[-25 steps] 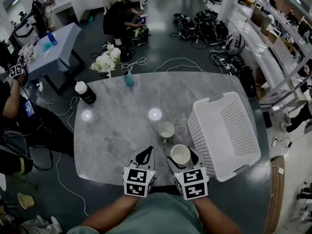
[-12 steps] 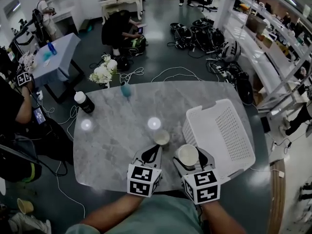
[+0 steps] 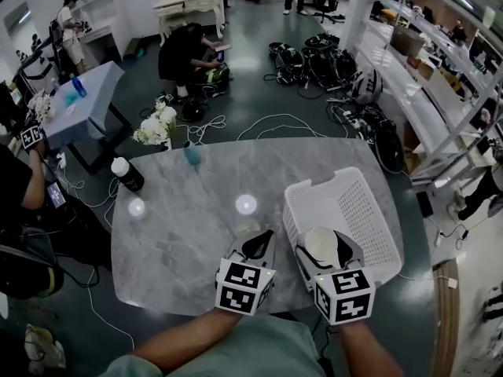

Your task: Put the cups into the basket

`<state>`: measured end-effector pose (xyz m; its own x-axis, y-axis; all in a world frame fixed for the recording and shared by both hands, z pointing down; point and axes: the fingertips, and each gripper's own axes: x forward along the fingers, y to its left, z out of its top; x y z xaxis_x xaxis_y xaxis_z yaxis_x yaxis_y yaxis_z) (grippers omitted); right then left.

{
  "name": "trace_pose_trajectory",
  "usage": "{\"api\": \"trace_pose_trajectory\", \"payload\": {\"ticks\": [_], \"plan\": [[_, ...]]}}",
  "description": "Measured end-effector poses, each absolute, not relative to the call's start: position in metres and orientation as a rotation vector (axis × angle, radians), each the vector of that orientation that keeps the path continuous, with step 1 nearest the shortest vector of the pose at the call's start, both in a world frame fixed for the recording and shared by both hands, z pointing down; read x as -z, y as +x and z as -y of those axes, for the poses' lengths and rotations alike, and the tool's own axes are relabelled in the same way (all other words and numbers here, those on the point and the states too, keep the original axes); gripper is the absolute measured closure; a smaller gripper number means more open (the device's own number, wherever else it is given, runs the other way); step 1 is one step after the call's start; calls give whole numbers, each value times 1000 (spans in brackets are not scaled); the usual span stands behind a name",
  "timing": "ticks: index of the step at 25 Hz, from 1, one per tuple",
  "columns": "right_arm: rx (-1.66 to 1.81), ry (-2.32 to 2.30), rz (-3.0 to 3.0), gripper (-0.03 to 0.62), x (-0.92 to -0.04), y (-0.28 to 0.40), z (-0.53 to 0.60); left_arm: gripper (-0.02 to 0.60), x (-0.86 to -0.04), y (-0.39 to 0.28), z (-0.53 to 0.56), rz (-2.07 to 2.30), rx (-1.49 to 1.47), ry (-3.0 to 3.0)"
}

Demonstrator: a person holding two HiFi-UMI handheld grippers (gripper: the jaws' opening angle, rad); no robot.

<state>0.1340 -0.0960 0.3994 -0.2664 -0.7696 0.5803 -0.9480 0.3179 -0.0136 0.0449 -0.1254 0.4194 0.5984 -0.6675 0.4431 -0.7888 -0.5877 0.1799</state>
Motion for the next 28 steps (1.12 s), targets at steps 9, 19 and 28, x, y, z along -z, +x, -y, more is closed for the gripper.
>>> {"api": "trace_pose_trajectory", "payload": {"ticks": [9, 19, 28], "plan": [[-506, 1555, 2058, 237, -413, 187, 122, 580, -426, 72, 146, 1189, -501, 2450], [-576, 1587, 1951, 237, -469, 239, 150, 580, -452, 85, 166, 1236, -557, 2380], [-669, 1638, 1869, 237, -519, 265, 174, 580, -478, 90, 172, 1249, -594, 2317]]}}
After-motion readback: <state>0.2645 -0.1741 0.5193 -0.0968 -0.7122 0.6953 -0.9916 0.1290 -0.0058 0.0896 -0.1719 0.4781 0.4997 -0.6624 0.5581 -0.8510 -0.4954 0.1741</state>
